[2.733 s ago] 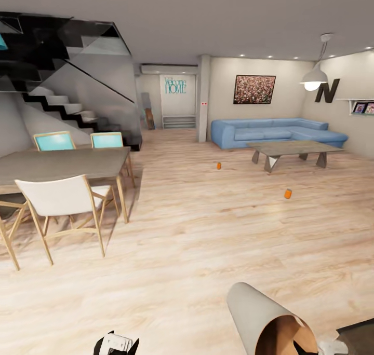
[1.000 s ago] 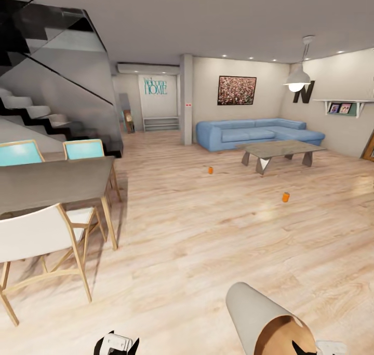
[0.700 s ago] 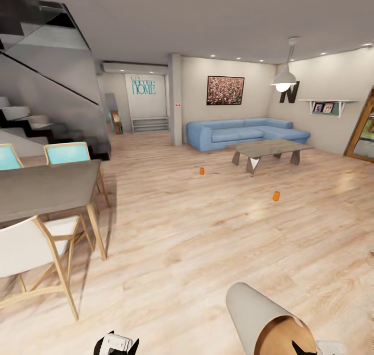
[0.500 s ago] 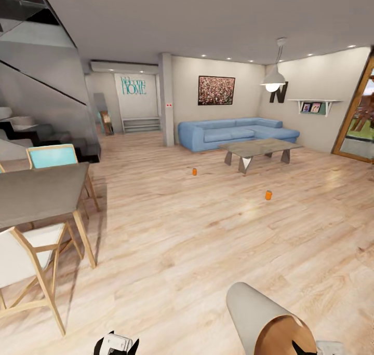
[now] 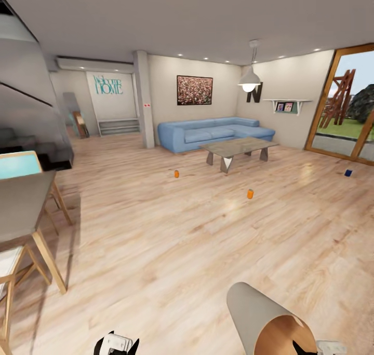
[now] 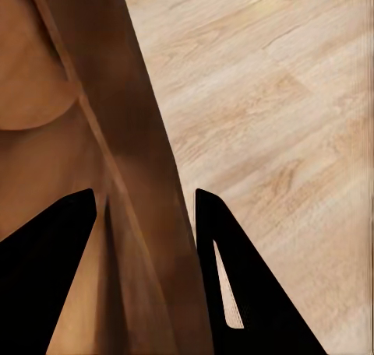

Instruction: Put the three can of soda from the living room inside the tash can in the kitchen.

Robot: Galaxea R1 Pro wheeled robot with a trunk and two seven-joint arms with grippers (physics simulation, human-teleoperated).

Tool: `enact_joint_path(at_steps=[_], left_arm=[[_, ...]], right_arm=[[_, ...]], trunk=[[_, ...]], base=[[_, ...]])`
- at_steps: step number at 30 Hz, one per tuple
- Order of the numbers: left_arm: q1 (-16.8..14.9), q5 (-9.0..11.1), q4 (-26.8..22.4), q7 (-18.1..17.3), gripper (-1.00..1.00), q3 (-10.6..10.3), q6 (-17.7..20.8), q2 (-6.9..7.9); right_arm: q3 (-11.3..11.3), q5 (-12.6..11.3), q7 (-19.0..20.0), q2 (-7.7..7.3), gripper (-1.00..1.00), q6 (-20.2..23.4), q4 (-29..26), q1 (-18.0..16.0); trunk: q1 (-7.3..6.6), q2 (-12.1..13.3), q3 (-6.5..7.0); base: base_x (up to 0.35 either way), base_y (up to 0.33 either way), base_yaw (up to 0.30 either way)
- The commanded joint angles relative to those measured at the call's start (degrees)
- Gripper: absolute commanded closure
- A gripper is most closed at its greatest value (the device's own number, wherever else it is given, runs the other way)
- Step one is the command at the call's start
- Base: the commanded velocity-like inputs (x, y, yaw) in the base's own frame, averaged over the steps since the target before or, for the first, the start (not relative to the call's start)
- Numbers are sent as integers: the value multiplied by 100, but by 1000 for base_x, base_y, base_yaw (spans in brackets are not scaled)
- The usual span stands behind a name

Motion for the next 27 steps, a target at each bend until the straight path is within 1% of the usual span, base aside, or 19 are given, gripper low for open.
enact_joint_path(at_steps=[1,6,10,27], left_arm=[[0,0,0,0,-100,0,0,0],[0,0,0,-3,-100,1,0,0],[0,0,-5,-6,-100,0,0,0],[3,0,-1,-9,-100,-1,0,0]], right_arm=[[-65,-23,23,0,100,-10,-11,-3],[-65,-23,27,-1,100,-12,-14,-3],[-65,-23,28,-7,100,-17,-17,-3],[-65,-19,11,8,100,-19,-14,-3]], trunk=[[0,0,1],[0,0,1],[0,0,1],[0,0,1]], base=[[258,0,-209],[258,20,-167],[258,95,-73],[258,139,-6]])
